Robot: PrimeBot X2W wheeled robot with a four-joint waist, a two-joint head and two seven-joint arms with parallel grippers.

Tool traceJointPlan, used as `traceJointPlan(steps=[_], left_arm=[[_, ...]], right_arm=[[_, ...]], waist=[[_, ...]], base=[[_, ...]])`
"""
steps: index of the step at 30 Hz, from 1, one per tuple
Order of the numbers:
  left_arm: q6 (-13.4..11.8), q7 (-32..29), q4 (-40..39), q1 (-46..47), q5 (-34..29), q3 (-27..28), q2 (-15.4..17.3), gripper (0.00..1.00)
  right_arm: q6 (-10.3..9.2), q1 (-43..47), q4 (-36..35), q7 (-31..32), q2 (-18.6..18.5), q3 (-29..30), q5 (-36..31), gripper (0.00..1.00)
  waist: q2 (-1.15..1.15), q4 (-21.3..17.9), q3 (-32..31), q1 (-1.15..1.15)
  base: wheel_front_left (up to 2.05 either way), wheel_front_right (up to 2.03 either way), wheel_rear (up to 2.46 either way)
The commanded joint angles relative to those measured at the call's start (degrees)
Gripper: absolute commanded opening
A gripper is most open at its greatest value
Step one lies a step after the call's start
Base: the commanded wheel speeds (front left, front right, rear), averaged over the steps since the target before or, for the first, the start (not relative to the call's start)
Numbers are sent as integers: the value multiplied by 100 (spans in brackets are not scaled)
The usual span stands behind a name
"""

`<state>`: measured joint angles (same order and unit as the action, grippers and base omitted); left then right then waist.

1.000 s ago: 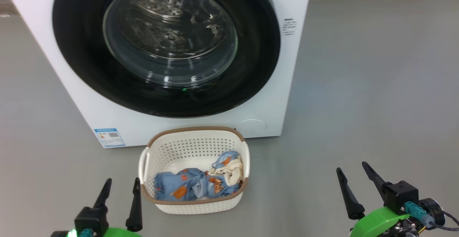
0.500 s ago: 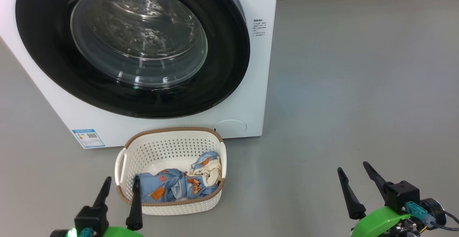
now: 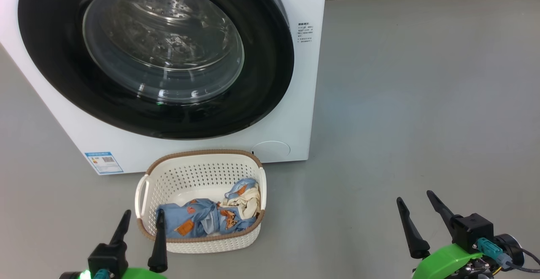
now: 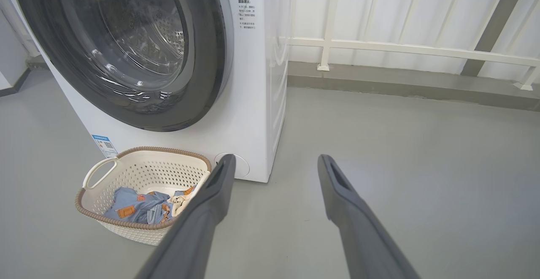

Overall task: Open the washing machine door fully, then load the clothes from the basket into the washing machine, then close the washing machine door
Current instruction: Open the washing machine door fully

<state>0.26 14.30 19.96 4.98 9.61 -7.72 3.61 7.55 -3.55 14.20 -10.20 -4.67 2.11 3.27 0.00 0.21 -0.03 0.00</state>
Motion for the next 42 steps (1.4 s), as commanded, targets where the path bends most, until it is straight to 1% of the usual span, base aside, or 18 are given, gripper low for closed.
traceJointPlan(steps=[1,16,17,18,27,31,35,39,40,42], left_arm=[[-32,70,-102,224,1,162,103,100],[-89,70,-152,223,-11,153,103,100],[-93,70,-159,224,-14,152,102,100],[-95,70,-162,226,-14,153,102,100],[-120,70,-230,257,-41,152,98,100],[-132,70,-300,324,-61,144,87,100],[-140,70,-362,431,-82,118,68,100],[-143,70,-440,566,-102,86,44,100],[-143,70,-440,566,-102,86,44,100],[-149,70,-480,642,-116,70,32,100]], right_arm=[[-6,-271,-122,-61,-23,-144,9,100],[-6,-313,-127,-58,-49,-166,34,100],[-6,-319,-146,-66,-50,-186,42,44],[-6,-321,-165,-73,-49,-199,55,0],[-6,-410,-156,-28,-109,-220,262,0],[-6,-562,-97,17,-96,-229,630,0],[-6,-826,40,135,-59,-227,1445,0],[-6,-1196,162,440,-59,-190,2701,0],[-6,-1196,162,440,-59,-190,2701,0],[-6,-1423,216,651,-71,-147,3375,0]], waist=[[0,2,0,0],[0,19,50,0],[0,21,56,0],[0,22,63,0],[0,30,170,0],[0,47,312,0],[0,99,509,0],[0,186,772,0],[0,186,772,0],[0,232,925,0]], base=[[0,0,0],[0,0,0],[0,0,0],[0,0,0],[0,0,0],[0,0,0],[0,0,0],[0,0,0],[0,0,0],[0,0,0]])
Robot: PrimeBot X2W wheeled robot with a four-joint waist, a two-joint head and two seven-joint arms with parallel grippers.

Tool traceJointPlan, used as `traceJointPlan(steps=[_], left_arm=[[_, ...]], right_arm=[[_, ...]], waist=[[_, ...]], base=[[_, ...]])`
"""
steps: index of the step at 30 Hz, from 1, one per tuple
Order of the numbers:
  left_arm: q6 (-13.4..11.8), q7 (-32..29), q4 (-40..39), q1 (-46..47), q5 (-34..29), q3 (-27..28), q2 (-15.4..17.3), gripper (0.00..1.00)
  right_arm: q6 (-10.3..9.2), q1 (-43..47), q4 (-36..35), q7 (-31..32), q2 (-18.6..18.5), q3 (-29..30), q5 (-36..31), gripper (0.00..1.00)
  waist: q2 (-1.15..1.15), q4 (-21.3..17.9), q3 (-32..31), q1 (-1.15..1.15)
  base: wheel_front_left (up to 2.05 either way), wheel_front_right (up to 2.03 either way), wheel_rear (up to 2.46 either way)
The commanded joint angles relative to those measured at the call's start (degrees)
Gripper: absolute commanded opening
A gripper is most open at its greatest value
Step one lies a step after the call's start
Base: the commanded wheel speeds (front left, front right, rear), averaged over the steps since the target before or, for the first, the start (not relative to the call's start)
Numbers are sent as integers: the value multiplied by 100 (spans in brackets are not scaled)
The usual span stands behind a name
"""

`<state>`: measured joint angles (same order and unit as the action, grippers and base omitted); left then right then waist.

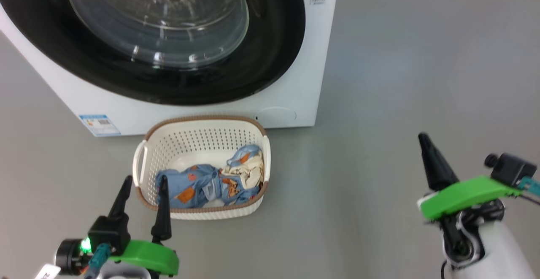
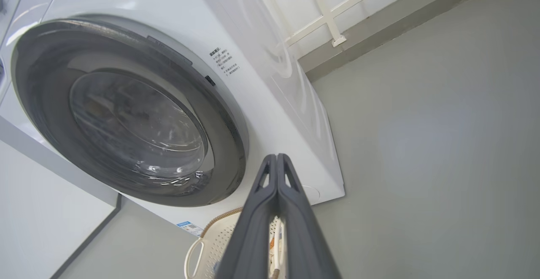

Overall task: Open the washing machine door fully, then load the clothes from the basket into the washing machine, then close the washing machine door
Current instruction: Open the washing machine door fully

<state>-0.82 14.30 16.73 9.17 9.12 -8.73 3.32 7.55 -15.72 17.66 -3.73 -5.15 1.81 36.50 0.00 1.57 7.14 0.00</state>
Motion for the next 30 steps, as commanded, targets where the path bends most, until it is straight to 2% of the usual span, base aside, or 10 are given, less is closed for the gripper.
traceJointPlan(steps=[1,7,13,19,25,30], left_arm=[[-41,70,-177,264,-74,161,54,100],[-15,70,-278,502,-68,100,15,100],[-14,70,-340,687,-72,-4,-17,100],[-46,70,-386,883,-57,-89,-34,100],[-78,70,-436,1042,-27,-193,-41,100],[-122,70,-471,1170,70,-318,-43,100]], right_arm=[[-6,-326,-101,109,-42,-86,360,0],[-6,-1115,230,1060,17,303,2467,0],[-6,-2003,916,2163,66,868,4096,0],[-6,-3058,1695,2890,-33,1251,4904,0],[-6,-4090,2282,3546,-190,1248,5243,0],[-6,-4846,2704,3841,-298,1214,5364,0]], waist=[[0,120,284,0],[0,263,691,0],[0,417,987,0],[0,546,1318,0],[0,680,1601,0],[0,801,1797,0]], base=[[0,0,0],[0,0,0],[0,0,0],[0,0,0],[0,0,0],[0,0,0]])
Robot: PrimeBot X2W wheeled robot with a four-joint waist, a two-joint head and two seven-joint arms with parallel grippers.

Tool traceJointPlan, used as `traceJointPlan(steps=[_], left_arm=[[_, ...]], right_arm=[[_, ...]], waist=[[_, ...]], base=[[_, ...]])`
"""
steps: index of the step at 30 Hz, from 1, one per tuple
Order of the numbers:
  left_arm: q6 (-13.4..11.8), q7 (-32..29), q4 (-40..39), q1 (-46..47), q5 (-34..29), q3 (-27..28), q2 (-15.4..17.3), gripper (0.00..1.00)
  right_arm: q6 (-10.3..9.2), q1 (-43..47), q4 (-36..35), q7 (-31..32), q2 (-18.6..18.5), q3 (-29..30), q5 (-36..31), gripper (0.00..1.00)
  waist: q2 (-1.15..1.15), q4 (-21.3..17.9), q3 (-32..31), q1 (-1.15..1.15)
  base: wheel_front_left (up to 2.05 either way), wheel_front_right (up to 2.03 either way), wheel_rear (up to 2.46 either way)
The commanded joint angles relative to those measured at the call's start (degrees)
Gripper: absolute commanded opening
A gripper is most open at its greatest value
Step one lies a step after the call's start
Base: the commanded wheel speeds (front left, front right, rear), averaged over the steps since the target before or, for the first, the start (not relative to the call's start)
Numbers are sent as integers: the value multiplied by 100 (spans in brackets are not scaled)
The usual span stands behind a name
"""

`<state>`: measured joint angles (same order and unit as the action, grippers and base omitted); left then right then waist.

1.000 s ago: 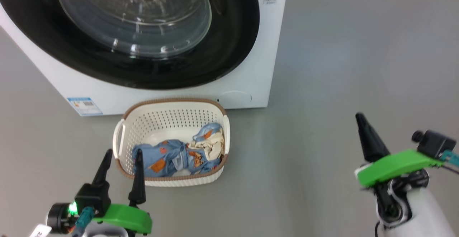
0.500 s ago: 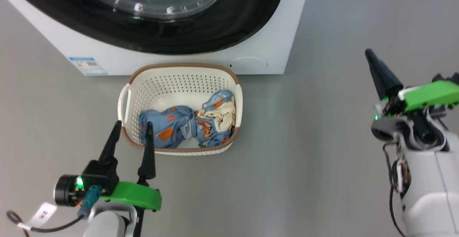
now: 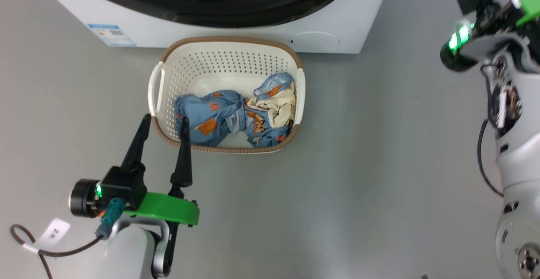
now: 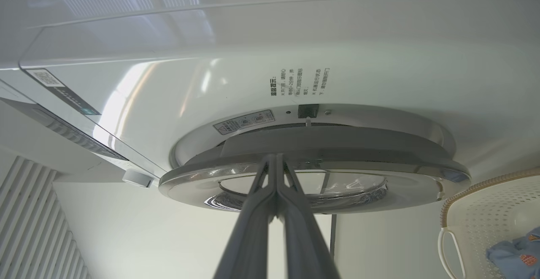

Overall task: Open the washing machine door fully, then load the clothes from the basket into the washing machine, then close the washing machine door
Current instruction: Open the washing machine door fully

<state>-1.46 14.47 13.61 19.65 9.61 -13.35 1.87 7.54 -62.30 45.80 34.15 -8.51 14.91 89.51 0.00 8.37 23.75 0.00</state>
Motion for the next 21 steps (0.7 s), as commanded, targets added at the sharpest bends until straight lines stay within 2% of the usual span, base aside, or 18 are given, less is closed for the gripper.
traceJointPlan(steps=[1,12,21], left_arm=[[-72,52,-167,141,35,121,102,100],[-116,52,-241,332,28,-19,101,100],[-70,52,-233,516,47,-104,101,100]], right_arm=[[-5,-334,-22,86,27,-99,84,0],[-5,-1806,1066,-4,6,-302,-83,0],[-5,-2620,1704,-161,17,-518,-358,0]], waist=[[0,140,167,0],[0,274,491,0],[0,383,708,0]], base=[[0,0,0],[0,0,0],[0,0,0]])
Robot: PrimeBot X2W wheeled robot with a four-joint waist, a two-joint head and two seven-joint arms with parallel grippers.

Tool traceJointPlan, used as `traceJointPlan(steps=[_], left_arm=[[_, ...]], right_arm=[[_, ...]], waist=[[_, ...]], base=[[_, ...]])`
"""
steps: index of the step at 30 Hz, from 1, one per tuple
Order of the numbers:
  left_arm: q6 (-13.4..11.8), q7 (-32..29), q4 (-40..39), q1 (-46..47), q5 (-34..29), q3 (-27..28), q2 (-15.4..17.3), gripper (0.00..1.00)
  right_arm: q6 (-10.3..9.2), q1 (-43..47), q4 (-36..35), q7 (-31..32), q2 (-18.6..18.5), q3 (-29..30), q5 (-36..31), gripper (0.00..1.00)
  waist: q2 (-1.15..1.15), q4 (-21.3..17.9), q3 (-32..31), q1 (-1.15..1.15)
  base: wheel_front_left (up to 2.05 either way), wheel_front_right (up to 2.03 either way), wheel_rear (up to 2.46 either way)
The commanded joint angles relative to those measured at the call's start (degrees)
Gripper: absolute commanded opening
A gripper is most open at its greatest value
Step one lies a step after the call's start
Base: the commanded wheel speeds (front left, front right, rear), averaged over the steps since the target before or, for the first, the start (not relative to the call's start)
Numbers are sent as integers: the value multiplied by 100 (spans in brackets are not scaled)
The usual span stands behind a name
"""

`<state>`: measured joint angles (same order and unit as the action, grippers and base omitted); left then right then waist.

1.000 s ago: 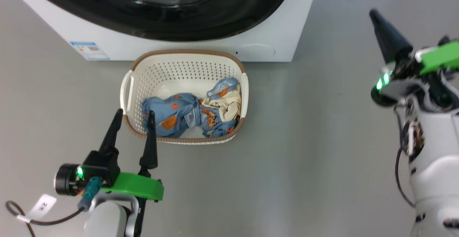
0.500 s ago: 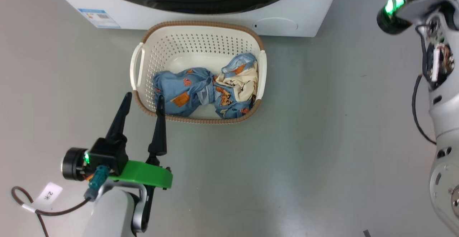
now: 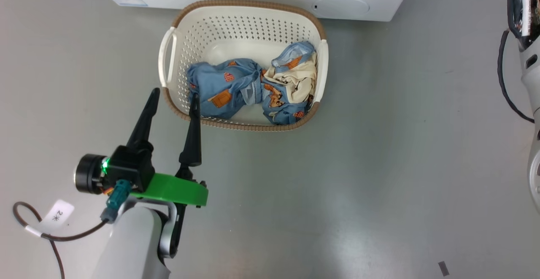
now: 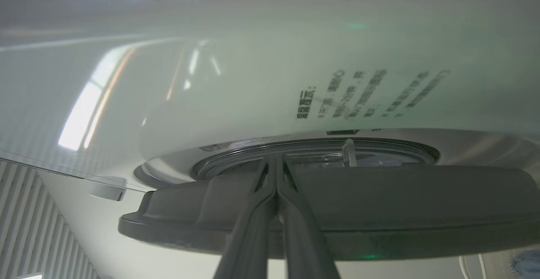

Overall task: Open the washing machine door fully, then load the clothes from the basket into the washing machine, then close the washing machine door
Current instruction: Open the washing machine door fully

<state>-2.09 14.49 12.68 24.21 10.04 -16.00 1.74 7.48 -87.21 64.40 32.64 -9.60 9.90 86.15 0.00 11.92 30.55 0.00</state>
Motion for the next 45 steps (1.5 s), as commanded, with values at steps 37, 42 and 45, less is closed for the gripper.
traceJointPlan(steps=[37,42,45], left_arm=[[-187,51,-42,58,30,102,114,100],[-188,51,-2,4,4,116,114,100],[-188,51,19,-28,-5,117,114,100]], right_arm=[[1,381,-454,1691,149,-449,-144,0],[1,829,-899,2081,266,-493,-45,0],[1,1127,-1192,2296,340,-537,3,0]], waist=[[0,27,-87,0],[0,-22,-188,0],[0,-51,-251,0]], base=[[0,0,0],[0,0,0],[0,0,0]])
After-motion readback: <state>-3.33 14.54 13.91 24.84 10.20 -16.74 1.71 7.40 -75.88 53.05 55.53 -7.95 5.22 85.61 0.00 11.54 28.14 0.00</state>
